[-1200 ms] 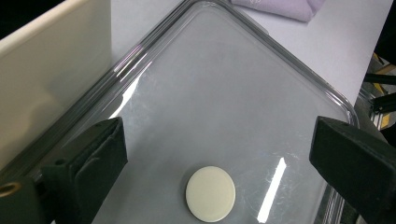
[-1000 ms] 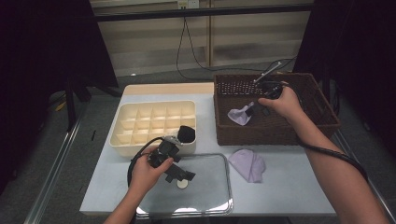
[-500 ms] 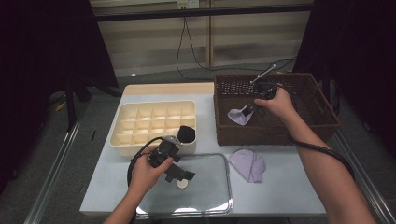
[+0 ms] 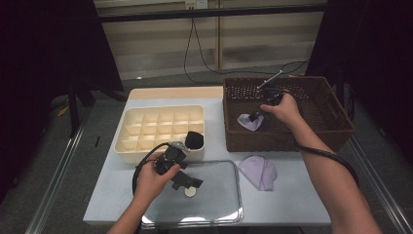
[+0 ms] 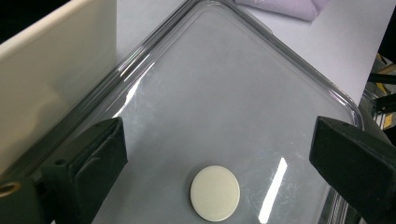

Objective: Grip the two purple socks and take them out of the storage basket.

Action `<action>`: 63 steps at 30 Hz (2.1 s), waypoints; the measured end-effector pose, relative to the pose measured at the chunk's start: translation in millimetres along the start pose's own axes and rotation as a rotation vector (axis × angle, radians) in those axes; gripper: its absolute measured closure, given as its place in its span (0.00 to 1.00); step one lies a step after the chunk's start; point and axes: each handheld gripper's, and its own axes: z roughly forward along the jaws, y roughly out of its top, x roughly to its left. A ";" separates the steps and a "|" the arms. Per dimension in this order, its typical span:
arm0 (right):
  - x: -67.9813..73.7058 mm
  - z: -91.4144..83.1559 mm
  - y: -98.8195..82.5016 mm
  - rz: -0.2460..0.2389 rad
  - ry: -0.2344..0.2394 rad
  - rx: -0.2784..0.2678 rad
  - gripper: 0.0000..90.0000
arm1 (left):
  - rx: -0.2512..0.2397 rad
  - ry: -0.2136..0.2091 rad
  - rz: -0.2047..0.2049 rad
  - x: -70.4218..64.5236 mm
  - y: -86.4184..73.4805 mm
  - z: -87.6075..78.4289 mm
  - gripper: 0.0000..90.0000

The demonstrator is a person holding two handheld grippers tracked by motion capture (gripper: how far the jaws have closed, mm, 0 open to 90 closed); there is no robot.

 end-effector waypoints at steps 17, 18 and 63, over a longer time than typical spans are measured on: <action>6.1 19.3 7.6 0.008 -0.029 0.023 0.24 | 0.014 0.000 -0.003 0.4 -0.5 2.1 0.05; 5.9 20.0 8.3 0.004 -0.033 0.024 0.28 | 0.008 -0.001 -0.009 0.3 -0.7 2.6 0.05; 37.5 -99.6 -7.6 -0.084 0.045 -0.019 0.90 | -0.023 -0.003 -0.026 -6.3 -1.6 4.3 0.05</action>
